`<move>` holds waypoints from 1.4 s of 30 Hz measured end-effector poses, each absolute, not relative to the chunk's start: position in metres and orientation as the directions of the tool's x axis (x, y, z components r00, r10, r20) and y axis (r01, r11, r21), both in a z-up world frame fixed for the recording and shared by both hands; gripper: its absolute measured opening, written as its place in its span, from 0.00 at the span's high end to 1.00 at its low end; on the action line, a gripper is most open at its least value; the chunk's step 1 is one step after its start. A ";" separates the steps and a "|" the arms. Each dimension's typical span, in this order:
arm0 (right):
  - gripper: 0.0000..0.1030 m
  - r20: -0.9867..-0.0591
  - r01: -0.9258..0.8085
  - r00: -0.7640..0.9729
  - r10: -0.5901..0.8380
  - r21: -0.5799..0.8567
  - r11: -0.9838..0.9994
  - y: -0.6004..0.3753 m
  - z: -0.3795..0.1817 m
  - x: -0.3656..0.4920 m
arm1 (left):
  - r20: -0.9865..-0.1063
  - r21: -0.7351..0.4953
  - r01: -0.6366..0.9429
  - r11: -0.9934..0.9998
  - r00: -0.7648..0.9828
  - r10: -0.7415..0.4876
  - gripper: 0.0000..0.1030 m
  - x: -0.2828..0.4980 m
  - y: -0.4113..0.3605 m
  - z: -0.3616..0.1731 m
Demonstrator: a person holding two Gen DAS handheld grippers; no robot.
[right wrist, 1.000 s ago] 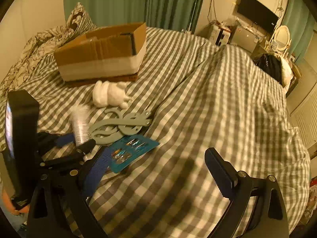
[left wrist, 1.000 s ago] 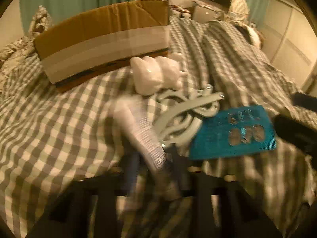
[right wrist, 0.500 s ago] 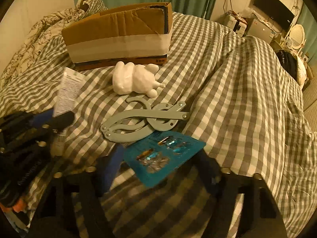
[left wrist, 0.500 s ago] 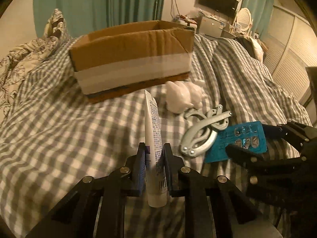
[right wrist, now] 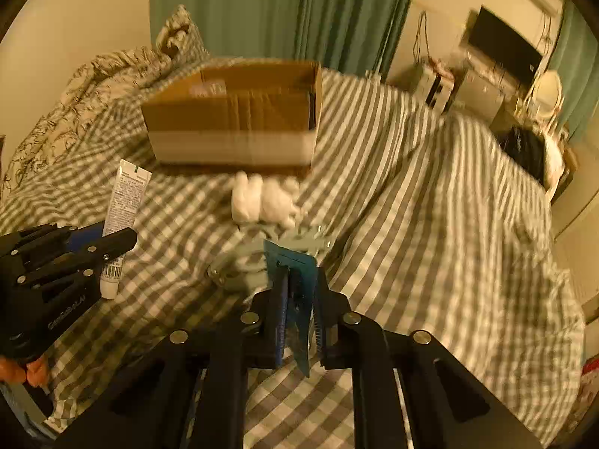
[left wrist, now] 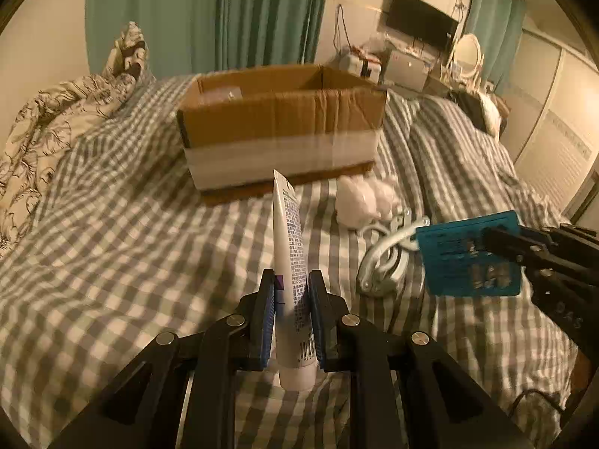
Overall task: Organize objects
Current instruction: 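Lower tube and blister card into the box and open both tools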
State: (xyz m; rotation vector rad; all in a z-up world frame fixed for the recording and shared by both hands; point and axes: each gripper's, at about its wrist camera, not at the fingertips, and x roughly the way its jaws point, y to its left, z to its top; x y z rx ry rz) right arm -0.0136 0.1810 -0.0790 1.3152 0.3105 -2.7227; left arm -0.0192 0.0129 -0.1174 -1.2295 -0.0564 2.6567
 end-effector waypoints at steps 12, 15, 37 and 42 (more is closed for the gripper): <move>0.93 -0.655 0.247 -0.749 -0.094 -0.145 -0.958 0.169 0.017 -0.019 | -0.660 -0.160 -0.191 -0.969 -0.709 0.248 0.83 -0.042 0.003 -0.057; 0.93 -0.622 0.259 -0.773 -0.123 -0.133 -0.957 0.164 0.038 -0.034 | -0.632 -0.152 -0.197 -0.969 -0.734 0.248 0.83 -0.059 0.003 -0.039; 0.93 -0.569 0.380 -0.755 -0.326 0.025 -0.924 0.119 0.049 -0.192 | -0.558 -0.080 -0.162 -0.984 -0.810 0.179 0.83 -0.216 -0.013 -0.009; 0.93 -0.603 0.362 -0.729 -0.325 0.064 -0.930 0.122 0.019 -0.224 | -0.597 -0.077 -0.159 -0.984 -0.783 0.174 0.83 -0.239 -0.019 -0.038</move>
